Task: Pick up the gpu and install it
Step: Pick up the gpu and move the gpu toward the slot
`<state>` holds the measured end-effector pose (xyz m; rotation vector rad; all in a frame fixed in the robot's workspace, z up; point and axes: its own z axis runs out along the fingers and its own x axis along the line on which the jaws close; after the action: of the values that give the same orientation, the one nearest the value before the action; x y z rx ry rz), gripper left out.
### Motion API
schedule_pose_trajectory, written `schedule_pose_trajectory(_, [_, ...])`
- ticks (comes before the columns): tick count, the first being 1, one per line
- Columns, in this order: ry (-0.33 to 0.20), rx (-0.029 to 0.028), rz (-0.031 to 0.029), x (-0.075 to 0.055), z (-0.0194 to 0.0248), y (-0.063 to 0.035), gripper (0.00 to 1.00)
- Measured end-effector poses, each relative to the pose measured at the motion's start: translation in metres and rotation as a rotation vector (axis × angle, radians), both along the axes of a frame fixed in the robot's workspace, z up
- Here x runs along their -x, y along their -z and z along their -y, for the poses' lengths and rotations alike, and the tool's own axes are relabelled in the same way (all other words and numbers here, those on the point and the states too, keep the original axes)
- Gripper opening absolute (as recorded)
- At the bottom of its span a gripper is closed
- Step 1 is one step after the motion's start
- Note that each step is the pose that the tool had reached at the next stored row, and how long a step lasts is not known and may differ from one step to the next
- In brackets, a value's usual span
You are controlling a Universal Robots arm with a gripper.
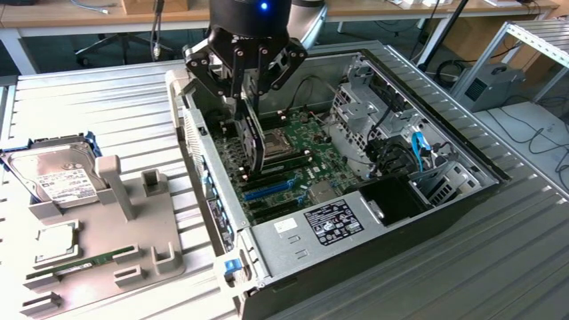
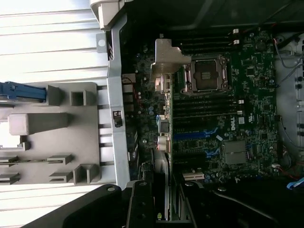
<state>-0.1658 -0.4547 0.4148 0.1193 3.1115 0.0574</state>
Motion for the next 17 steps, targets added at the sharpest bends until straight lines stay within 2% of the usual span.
schedule_pose_trajectory(17, [0.000,0.0000,-0.0004,-0.015,0.0000,0.0011,0.26])
